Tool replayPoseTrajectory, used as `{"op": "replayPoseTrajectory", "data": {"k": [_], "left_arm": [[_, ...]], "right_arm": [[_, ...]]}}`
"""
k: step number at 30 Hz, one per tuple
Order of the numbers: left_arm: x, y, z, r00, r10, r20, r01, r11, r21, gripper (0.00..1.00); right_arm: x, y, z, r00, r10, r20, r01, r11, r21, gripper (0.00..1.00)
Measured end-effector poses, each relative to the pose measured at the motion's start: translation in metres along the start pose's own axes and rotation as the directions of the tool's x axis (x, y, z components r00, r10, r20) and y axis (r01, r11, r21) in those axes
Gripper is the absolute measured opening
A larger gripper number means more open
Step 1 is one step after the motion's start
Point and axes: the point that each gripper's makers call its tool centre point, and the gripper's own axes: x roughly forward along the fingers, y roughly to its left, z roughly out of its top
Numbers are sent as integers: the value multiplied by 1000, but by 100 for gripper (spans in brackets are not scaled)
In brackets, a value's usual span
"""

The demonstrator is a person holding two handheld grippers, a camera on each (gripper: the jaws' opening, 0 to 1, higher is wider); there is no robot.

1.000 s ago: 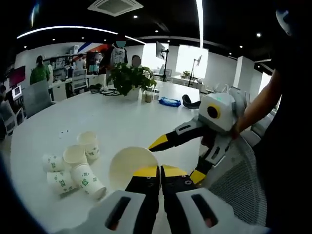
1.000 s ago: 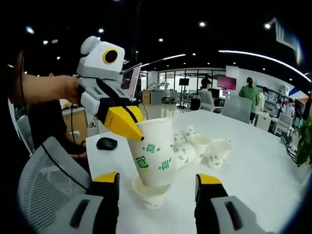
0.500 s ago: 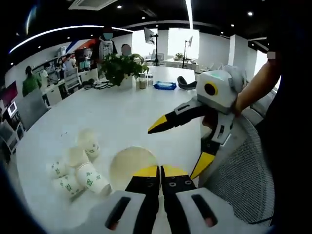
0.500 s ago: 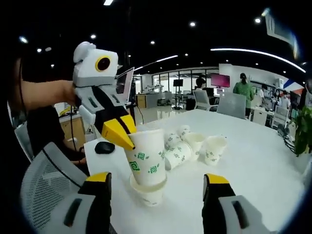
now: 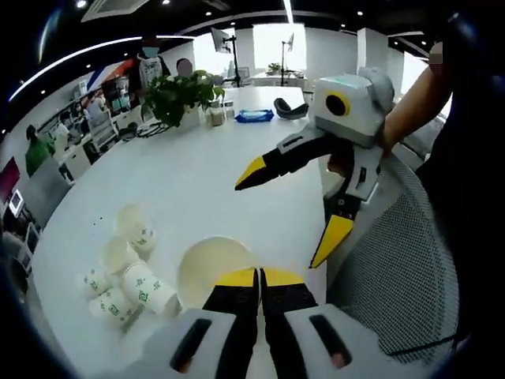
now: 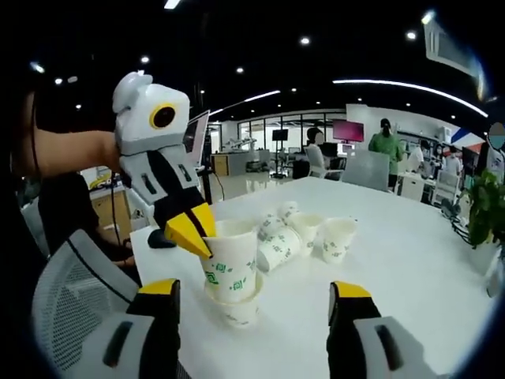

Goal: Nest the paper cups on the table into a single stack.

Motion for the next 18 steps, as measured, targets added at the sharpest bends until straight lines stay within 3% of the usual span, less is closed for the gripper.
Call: {"op": "replayPoseTrajectory", "data": {"k": [3, 18], "left_arm": [[5, -2, -9, 999, -6, -47, 7, 999, 35, 0], [25, -1, -23, 995, -24, -99, 30, 997, 65, 0]], "right_arm": [[-1, 1, -3, 1000, -3, -8, 3, 1000, 2, 76], [-5, -1, -9, 1000, -25, -16, 26, 999, 26, 74]]}}
